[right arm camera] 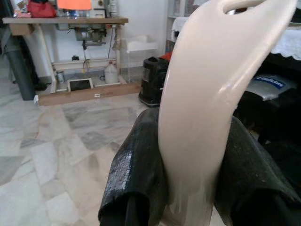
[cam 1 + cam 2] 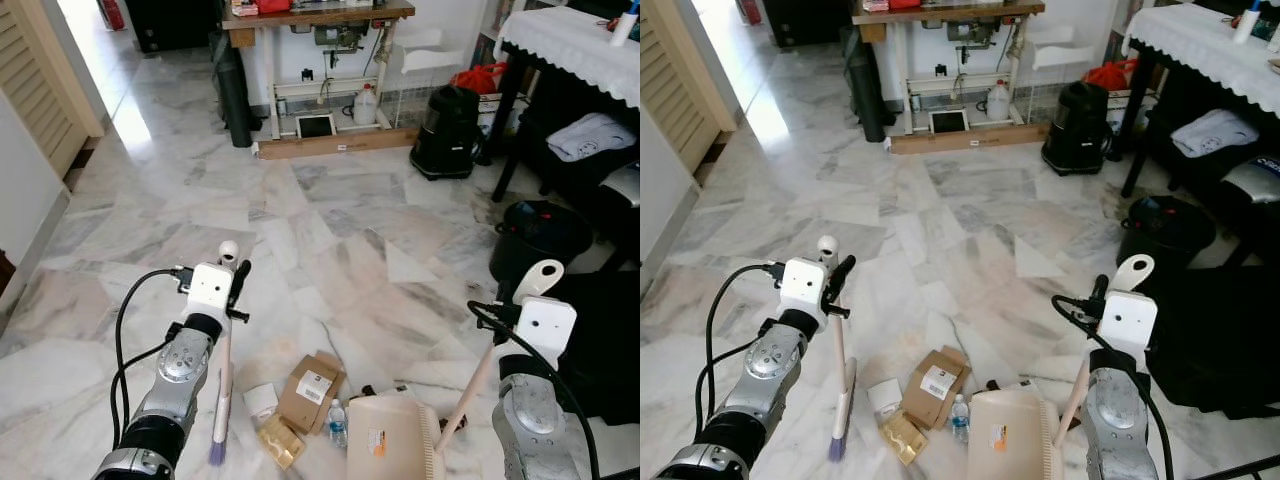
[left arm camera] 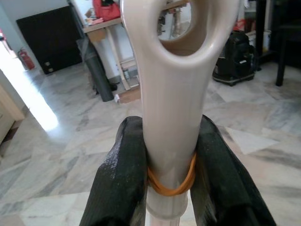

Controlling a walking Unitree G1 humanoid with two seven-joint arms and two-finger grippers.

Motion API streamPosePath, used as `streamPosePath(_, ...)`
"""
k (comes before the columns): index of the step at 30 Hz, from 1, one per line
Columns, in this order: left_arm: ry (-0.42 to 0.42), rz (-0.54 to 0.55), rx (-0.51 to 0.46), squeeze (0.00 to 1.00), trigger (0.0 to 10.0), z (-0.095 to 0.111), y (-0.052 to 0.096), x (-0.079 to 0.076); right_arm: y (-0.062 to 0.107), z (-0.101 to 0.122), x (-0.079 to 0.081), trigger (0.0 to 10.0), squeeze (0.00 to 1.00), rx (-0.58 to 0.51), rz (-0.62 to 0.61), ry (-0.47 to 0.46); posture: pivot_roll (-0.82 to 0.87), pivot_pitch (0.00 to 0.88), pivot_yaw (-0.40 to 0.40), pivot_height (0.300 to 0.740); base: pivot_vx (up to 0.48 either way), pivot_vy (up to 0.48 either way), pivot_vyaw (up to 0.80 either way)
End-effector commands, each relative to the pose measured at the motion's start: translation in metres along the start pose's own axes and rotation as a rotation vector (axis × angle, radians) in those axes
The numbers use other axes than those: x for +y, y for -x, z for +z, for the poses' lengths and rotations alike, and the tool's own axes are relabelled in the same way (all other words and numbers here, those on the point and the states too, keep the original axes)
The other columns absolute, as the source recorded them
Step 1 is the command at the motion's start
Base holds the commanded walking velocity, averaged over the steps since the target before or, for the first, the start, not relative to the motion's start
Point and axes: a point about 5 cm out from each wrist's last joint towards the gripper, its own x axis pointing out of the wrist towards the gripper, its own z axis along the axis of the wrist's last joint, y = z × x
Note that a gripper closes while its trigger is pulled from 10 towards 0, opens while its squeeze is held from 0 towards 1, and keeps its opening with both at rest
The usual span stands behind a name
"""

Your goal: Sweep floor

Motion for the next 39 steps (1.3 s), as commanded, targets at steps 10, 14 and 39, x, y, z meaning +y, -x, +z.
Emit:
streamPosePath(10,-0.022,0.015,-0.054,0.0,10.0,0.01,-0.004,0.009,-0.005,0.009,0.009,10.0,0.0,-0.046,0.011,-0.036,0.03,0.0,0.039,0.74,0.0,0.403,0.0)
streamPosePath(14,-0.027,0.013,-0.059,0.0,10.0,0.011,-0.004,0.009,-0.005,0.009,0.011,10.0,0.0,-0.047,0.007,-0.04,0.03,0.0,0.042,0.74,0.0,0.0,0.0)
streamPosePath(39,-0.044,0.014,-0.07,0.0,10.0,0.014,-0.008,0.01,-0.003,-0.003,0.009,10.0,0.0,-0.019,0.003,-0.015,0.03,0.0,0.049,0.74,0.0,0.0,-0.57)
